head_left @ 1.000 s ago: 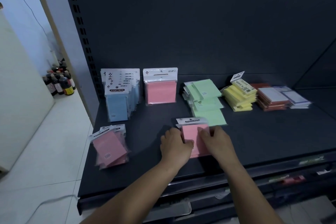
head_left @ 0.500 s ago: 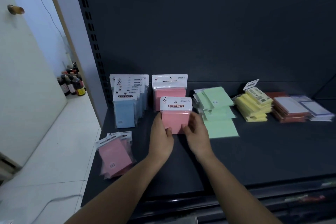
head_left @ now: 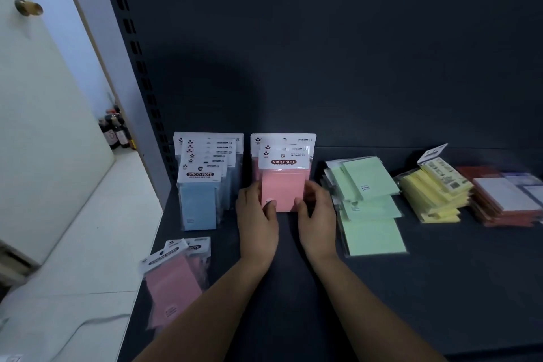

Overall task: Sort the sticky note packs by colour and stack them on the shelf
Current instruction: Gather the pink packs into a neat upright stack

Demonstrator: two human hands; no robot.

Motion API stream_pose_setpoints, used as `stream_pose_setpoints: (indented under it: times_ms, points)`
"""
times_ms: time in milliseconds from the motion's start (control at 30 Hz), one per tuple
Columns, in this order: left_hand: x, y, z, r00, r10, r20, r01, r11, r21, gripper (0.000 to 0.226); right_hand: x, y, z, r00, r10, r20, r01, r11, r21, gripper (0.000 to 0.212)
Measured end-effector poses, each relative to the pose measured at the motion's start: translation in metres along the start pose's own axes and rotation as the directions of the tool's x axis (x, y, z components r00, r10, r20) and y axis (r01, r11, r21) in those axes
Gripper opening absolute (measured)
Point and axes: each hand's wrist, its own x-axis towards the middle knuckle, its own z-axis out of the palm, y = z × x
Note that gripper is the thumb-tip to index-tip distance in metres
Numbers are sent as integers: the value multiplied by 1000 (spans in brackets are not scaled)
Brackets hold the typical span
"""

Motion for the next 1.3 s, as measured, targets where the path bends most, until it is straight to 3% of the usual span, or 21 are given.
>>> stream_pose_setpoints:
  times_ms: [300, 500, 567, 667, 800, 867, 933, 1100, 1200, 1300]
  points:
    - [9, -2, 11, 999, -27, -21, 28, 999, 46, 35, 10, 10, 7, 1000, 13, -21, -14, 999, -29, 28]
    - [14, -1, 10, 997, -48, -62, 48, 999, 1, 32, 12, 5, 7, 996, 84, -40, -83, 996, 19, 34]
    - [14, 2, 6, 990, -115, -75, 108, 990, -91, 29, 9, 1, 4, 993, 106, -51, -105, 994, 34, 33]
    - [16, 17, -7, 967, -249, 53, 254, 932, -257, 21, -5, -4, -2, 992, 120, -26, -120, 993, 17, 24]
    - [18, 30, -54, 939, -107, 327, 225, 911, -347, 18, -42, -18, 2, 982, 126, 142, -127, 992, -7, 16]
    - [13, 18, -89, 953, -43, 299, 131, 950, -282, 20, -58, -28, 6, 959, 137, 250, -120, 990, -80, 16]
    - [5, -1, -118, 975, -48, 215, 72, 992, -105, 16, -68, -39, 11, 926, 132, 355, -75, 982, -171, 18]
    - [-24, -35, -155, 992, -124, -5, 124, 988, 89, 18, -87, -73, 26, 889, 100, 446, 23, 964, -264, 42]
    - [-42, -48, -167, 986, -149, -70, 160, 971, 177, 27, -101, -80, 33, 882, 95, 462, 66, 945, -321, 32]
    - [-56, -53, -172, 981, -183, -61, 193, 910, 368, 33, -110, -83, 37, 878, 102, 468, 83, 930, -359, 36]
